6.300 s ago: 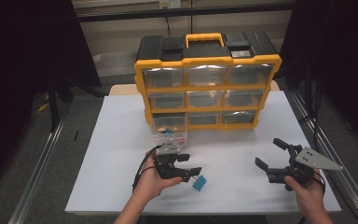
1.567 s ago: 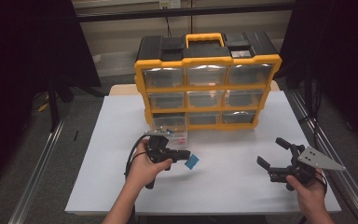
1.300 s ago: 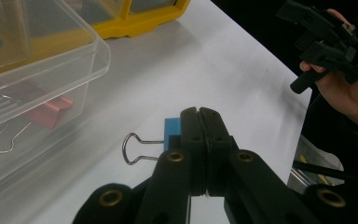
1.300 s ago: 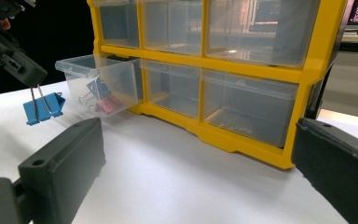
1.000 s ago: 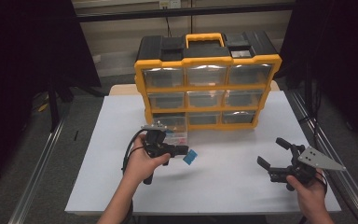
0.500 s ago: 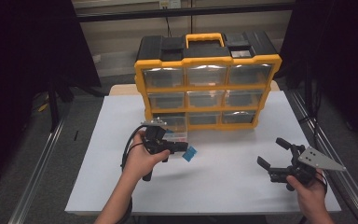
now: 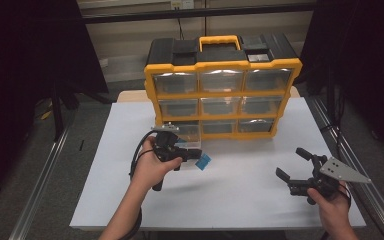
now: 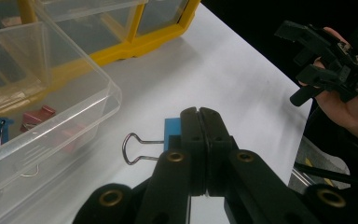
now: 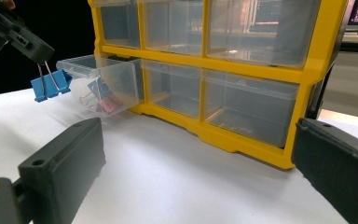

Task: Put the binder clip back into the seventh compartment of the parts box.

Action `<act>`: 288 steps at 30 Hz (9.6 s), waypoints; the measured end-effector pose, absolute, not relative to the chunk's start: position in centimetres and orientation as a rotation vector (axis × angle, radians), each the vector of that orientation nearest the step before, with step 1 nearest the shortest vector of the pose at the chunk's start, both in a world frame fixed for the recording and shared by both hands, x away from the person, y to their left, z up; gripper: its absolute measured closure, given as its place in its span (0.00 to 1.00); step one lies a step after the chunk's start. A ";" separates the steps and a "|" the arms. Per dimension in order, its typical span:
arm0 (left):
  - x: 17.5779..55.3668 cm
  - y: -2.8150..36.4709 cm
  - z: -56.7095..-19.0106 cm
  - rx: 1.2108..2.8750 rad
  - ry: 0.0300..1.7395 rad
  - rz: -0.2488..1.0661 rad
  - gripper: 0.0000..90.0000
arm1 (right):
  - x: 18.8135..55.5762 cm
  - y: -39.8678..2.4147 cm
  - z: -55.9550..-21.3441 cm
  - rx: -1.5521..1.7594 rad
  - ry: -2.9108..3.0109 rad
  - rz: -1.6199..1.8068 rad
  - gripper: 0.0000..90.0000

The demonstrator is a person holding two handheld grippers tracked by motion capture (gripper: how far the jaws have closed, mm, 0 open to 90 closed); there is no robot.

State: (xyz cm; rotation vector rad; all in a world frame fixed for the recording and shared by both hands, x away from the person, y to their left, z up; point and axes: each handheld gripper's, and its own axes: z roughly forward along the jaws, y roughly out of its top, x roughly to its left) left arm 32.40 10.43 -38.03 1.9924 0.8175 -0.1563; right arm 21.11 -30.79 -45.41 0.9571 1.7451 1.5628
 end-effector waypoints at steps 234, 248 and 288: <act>31.4 10.9 -40.4 1.819 0.852 0.130 0.44 | 21.1 -30.8 -45.3 0.943 1.748 1.566 0.03; 31.2 10.8 -40.9 1.847 0.856 0.156 0.64 | 21.0 -30.8 -45.3 0.942 1.747 1.568 0.03; 31.6 11.8 -41.6 1.877 0.923 0.234 0.98 | 21.1 -30.8 -45.3 0.939 1.746 1.572 0.03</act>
